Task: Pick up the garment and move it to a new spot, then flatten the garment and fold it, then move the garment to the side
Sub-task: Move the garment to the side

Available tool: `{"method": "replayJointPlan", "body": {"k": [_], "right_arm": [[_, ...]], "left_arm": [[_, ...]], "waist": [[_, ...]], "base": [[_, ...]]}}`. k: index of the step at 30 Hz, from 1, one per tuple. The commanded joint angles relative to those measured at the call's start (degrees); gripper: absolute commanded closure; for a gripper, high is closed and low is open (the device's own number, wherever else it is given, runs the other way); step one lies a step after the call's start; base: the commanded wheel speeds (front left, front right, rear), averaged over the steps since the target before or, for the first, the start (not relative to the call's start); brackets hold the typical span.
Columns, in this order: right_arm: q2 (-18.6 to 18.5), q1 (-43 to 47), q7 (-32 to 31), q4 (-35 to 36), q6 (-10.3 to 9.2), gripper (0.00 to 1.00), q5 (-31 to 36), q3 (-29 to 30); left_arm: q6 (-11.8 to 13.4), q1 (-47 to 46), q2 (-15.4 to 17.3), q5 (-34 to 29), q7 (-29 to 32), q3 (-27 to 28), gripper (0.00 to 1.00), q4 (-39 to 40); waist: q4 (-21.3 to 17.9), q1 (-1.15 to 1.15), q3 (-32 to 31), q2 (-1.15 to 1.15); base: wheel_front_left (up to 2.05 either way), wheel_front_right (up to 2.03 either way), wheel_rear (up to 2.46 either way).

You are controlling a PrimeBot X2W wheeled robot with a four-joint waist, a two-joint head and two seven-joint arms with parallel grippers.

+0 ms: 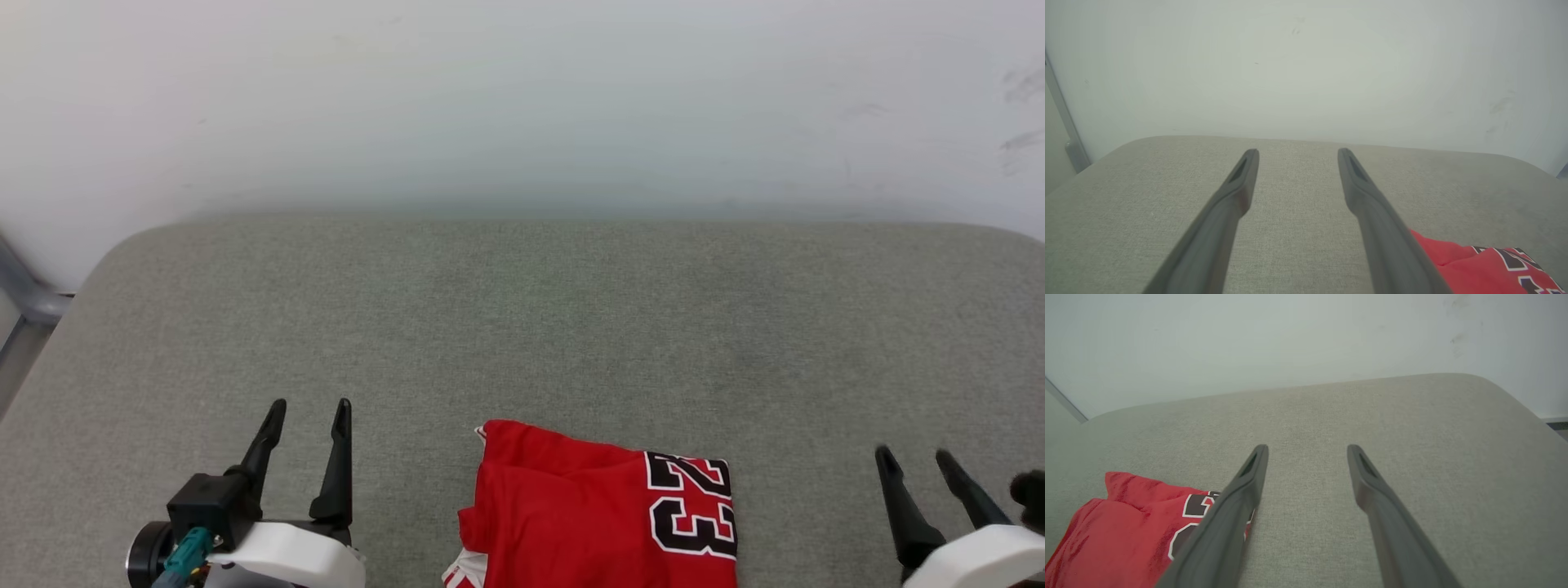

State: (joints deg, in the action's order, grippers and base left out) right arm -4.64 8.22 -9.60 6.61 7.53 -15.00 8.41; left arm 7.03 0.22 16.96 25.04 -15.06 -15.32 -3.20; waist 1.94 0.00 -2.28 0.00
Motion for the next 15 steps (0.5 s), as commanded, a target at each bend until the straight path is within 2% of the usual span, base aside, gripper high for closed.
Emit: {"method": "replayJointPlan", "body": {"k": [1,4,8,15], "right_arm": [[-1.2,0.6,-3.3,-1.5,-0.05,0.00,-3.5,0.8],[-3.6,0.9,-12.1,-5.2,-0.06,0.00,-8.5,2.2],[-4.8,0.4,-21.9,-8.7,-0.06,0.00,-15.3,1.7],[-3.1,-3.3,-29.6,-12.6,-0.05,0.00,-23.2,-2.0]], "left_arm": [[-0.4,-1.0,-0.2,-0.3,-0.1,0.4,0.00,0.1],[-0.9,-1.5,-0.5,-0.8,-0.1,0.6,0.00,0.4],[-1.1,-2.2,-0.9,-1.3,-0.1,0.8,0.00,0.7],[-2.4,-4.6,-1.6,-2.3,-0.1,0.9,0.00,1.1]], "waist": [[0.5,0.00,0.5,0.00],[1.4,0.00,1.3,0.00],[3.0,0.00,2.9,0.00],[5.5,0.00,6.8,0.00]], "base": [[0.00,0.00,0.00],[0.00,0.00,0.00],[0.00,0.00,0.00],[0.00,0.00,0.00]]}}
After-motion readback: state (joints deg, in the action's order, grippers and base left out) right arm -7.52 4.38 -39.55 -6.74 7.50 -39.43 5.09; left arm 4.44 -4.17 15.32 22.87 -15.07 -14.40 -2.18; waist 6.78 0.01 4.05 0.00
